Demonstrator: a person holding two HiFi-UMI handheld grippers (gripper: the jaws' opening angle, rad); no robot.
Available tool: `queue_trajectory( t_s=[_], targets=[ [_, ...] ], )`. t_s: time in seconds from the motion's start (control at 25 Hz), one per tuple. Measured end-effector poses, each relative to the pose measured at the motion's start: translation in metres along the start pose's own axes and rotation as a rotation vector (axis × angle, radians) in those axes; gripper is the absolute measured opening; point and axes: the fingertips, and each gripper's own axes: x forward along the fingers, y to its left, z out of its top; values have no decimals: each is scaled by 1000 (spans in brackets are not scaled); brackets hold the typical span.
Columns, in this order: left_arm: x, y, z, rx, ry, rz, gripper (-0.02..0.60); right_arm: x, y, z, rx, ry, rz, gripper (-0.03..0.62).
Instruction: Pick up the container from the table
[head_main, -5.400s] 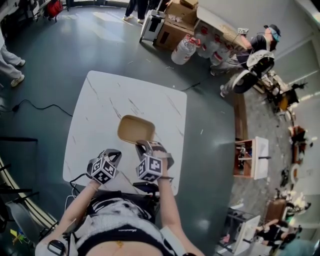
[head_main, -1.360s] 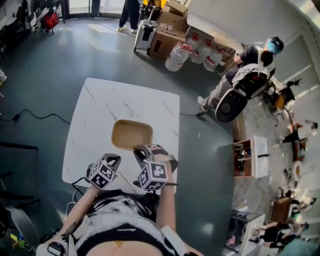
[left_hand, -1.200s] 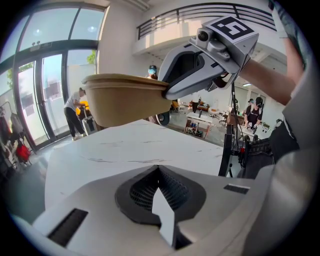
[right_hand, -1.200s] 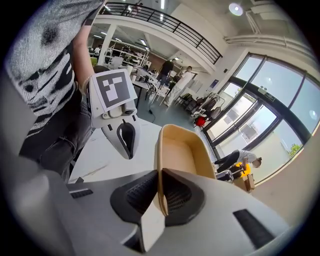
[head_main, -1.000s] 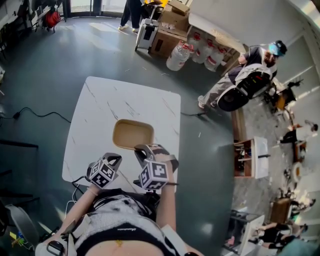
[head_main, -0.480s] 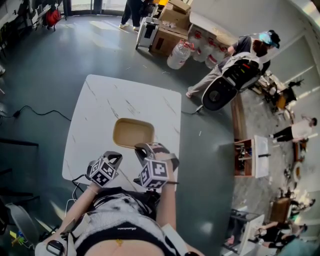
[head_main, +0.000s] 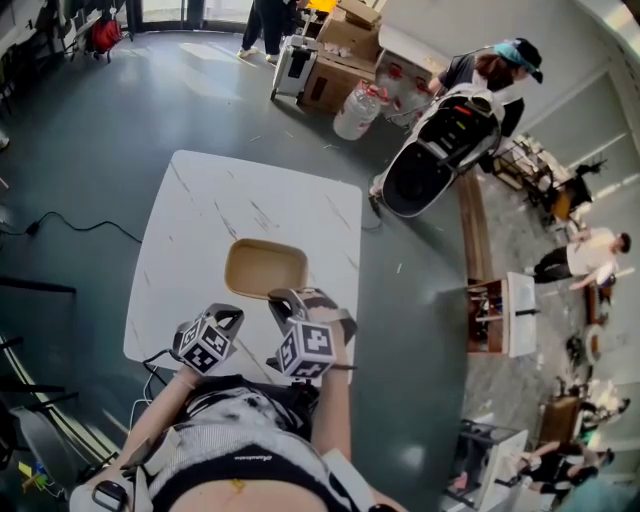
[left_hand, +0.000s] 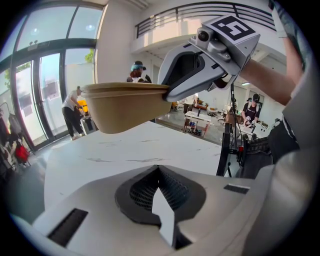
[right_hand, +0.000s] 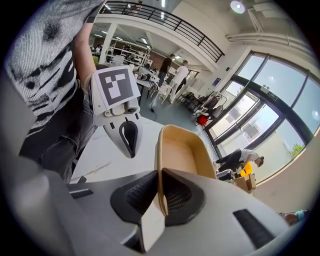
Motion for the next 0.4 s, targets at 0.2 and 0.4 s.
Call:
queue_trajectory(
  t_s=[0.2, 0.4],
  targets=[
    [1, 0, 1, 4, -1, 0, 0, 0, 0, -1, -4, 4, 0, 32],
    [-1, -2, -2, 3, 8, -4, 0, -2, 1, 1, -1, 3, -3, 32]
  ],
)
